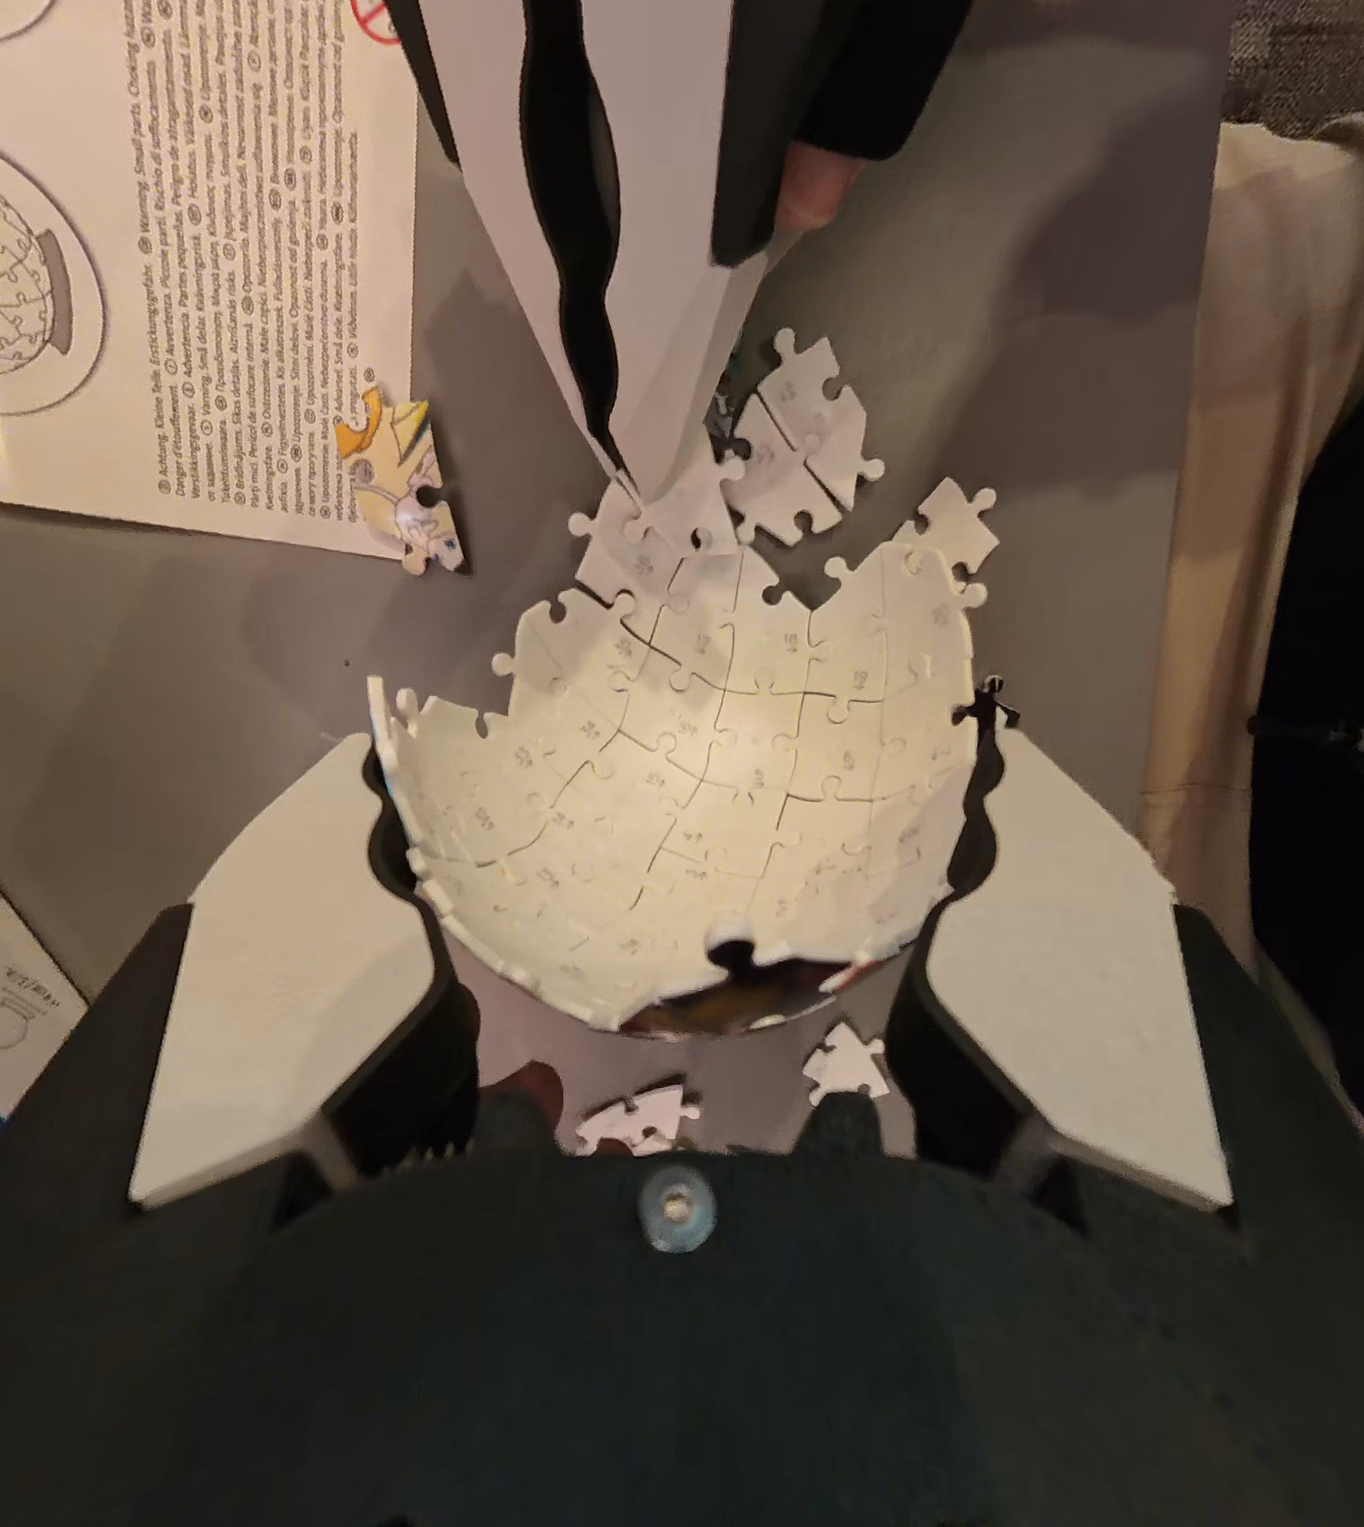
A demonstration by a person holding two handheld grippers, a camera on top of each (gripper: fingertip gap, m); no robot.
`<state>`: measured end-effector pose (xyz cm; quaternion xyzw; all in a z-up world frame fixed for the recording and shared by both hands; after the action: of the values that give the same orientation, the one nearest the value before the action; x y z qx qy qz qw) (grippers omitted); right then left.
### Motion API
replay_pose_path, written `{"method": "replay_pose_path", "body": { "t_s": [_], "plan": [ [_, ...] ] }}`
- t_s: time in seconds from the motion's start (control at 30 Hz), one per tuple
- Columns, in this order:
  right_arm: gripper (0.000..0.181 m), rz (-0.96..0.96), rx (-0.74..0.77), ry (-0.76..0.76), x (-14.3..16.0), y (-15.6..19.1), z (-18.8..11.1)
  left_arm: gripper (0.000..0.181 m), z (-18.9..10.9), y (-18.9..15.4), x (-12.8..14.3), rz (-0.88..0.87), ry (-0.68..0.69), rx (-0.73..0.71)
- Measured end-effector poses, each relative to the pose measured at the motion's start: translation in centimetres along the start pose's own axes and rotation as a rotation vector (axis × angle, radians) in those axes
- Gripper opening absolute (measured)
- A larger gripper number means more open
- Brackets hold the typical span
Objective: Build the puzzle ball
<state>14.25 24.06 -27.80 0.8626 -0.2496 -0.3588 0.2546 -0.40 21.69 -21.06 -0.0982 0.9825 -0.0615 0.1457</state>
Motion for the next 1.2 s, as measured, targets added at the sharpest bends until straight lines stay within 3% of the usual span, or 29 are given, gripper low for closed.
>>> {"method": "replay_pose_path", "body": {
  "t_s": [0.37, 0.8, 1.2],
  "plan": [
    [0.003, -0.015, -0.003, -0.01, -0.1, -0.1, 0.0, 0.126, -0.1, 0.1, 0.2, 0.0, 0.012, 0.002],
    [0.004, -0.068, -0.024, 0.004, -1.4, 0.6, 2.2, 0.126, -1.0, 0.4, 2.5, -0.026, 0.059, -0.012],
    [0.005, -0.081, 0.042, -0.005, -1.5, 0.9, 2.4, 0.126, -0.9, 0.4, 1.3, 0.003, 0.135, -0.016]
  ]
}}
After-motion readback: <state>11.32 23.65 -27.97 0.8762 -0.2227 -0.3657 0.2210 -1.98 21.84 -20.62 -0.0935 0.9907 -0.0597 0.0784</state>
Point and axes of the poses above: each gripper's, where its closed fingertips meet, z out along the fingers, x out of its underside, y = z × x across the jaws, the point moved 10 cm from there along -z, back along the fingers, and after that the axes turned 2 degrees about -x, right-handed, at the moved point
